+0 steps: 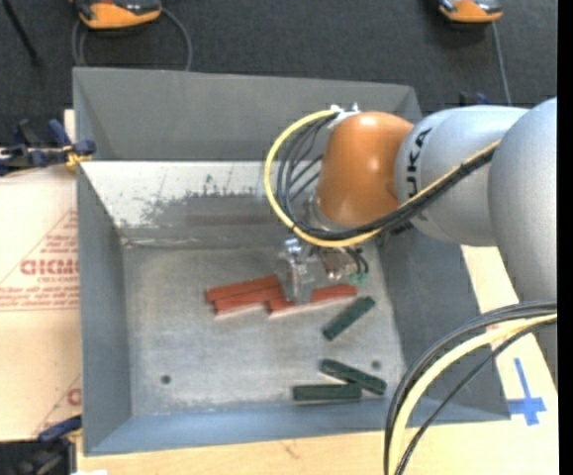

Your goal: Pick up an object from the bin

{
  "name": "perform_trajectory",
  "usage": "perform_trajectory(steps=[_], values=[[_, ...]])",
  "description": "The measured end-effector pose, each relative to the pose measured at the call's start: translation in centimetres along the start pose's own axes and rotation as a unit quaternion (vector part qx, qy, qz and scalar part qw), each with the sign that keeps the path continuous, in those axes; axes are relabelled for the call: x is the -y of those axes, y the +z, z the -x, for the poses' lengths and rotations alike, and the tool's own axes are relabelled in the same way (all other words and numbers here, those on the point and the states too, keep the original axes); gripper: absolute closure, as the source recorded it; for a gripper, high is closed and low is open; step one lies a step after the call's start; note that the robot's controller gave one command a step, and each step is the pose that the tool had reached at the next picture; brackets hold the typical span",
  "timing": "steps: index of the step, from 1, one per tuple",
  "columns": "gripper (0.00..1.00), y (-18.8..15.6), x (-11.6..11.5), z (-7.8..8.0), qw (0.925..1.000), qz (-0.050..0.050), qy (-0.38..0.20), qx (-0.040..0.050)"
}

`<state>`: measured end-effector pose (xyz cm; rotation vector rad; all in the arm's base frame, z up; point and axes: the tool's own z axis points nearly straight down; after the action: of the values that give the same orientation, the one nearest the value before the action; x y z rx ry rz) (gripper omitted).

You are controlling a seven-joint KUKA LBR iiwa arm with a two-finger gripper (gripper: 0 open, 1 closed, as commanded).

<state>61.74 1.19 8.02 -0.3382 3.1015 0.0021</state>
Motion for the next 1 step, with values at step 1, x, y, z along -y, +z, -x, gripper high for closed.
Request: perform_trajectory(steps=[1], values=[[1.0, -6.43, 3.5, -1.22, 0.9965, -0.001, -0.084, -0.006]])
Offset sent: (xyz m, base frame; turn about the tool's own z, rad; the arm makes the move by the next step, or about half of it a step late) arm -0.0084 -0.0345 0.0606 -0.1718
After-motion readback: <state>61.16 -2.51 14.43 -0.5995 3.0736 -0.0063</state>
